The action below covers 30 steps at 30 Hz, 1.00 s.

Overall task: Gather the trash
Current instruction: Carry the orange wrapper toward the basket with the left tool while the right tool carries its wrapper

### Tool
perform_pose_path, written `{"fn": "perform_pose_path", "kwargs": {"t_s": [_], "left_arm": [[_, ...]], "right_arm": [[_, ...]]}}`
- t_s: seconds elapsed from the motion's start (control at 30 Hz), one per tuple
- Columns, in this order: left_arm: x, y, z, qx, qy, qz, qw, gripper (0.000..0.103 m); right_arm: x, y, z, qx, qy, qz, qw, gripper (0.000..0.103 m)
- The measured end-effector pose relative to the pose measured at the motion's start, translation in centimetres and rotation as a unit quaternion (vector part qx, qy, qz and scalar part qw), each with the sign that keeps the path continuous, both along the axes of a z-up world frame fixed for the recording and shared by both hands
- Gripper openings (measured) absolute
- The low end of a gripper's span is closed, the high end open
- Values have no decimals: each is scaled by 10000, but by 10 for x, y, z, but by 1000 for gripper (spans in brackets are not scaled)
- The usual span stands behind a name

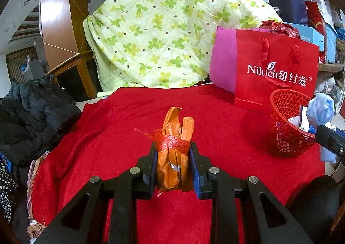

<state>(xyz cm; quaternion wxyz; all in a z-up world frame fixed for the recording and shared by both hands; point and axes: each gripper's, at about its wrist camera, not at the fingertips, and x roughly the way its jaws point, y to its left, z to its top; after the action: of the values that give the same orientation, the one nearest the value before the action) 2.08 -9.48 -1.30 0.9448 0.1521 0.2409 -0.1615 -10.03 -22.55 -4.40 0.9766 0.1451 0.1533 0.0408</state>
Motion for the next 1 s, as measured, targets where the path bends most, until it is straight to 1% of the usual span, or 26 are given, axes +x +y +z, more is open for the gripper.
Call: {"fn": "perform_pose_path", "kwargs": {"t_s": [0.3, 1.0], "left_arm": [[-6, -4, 6, 61, -101, -35, 9999, 28], [-9, -15, 2, 134, -25, -145, 9998, 29]], "right_arm": [[-10, -1, 4, -49, -114, -48, 9999, 27], [-21, -13, 0, 81, -136, -174, 9997, 27]]}}
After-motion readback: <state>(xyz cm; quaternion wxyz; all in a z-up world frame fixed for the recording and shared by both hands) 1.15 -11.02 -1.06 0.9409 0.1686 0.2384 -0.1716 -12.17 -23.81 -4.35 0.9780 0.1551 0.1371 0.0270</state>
